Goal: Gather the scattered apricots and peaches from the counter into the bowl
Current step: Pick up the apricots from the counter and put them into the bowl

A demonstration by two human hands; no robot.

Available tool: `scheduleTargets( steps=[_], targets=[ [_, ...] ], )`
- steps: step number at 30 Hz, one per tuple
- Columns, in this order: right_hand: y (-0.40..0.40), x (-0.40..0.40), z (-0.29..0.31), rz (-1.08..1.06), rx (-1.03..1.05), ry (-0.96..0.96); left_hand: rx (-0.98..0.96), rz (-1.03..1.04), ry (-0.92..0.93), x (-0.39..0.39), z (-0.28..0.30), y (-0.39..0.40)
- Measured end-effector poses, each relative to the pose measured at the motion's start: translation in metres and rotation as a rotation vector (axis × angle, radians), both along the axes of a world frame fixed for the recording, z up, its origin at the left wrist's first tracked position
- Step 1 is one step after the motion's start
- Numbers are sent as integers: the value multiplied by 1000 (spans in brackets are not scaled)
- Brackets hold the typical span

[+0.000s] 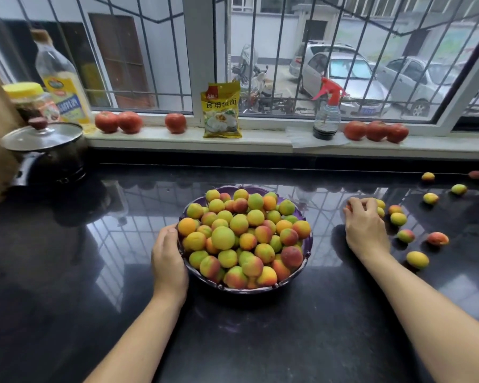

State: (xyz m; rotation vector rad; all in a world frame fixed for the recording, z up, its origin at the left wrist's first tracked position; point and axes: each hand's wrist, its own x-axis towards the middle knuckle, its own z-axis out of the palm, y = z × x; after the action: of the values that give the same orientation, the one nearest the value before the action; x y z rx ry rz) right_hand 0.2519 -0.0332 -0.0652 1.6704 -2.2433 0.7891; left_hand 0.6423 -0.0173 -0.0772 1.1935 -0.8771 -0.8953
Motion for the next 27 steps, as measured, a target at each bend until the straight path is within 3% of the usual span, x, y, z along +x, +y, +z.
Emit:
scheduleTargets(
  steps=[6,10,13,17,22,27],
  targets=[
    [-6,46,56,120,-206,-285,13,6,-26,0,2,0],
    [-14,101,120,469,-89,-390,23,25,-37,2,-2,-2],
    [-21,146,142,645,175,-241,15,3,-17,3,-4,-3],
    [-39,188,146,641,396,114,29,-13,-8,4,-3,-3],
    [-51,197,154,684,388,48,47,-14,-7,2,2,-1],
    [-48,201,158,819,551,162,35,-14,-6,2,2,1]
  ],
)
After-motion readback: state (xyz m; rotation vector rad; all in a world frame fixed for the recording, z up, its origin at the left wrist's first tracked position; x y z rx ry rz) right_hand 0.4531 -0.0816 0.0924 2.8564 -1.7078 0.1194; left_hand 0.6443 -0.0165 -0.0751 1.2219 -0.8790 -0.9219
